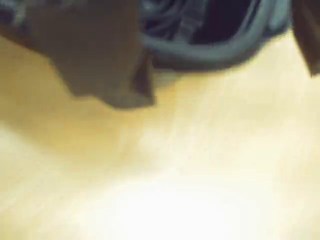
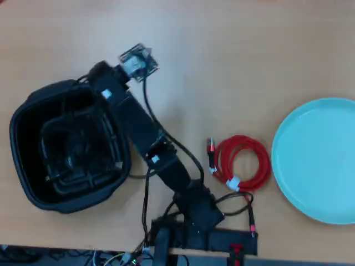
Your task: Put a black charging cable in a black bowl and put a red charging cable in a green bowl
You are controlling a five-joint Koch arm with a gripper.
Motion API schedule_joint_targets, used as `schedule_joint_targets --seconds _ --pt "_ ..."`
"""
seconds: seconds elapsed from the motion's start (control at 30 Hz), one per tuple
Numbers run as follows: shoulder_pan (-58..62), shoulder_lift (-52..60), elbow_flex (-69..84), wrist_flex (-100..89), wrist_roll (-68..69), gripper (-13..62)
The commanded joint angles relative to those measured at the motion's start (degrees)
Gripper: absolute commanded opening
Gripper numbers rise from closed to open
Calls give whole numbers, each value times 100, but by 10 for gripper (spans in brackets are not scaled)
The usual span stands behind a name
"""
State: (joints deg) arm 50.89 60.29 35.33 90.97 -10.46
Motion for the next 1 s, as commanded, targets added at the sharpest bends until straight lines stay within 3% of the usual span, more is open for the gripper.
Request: schedule_joint_targets --seconds 0.0,0.2,0.43,0.73,0.97 --pt "510 791 -536 343 -35 332" --pt "1995 1529 211 1283 404 333" --pt "2382 1863 2004 1362 3472 330" --pt "3797 1960 3472 1336 4860 331" --pt "4983 3129 4922 1116 5150 340"
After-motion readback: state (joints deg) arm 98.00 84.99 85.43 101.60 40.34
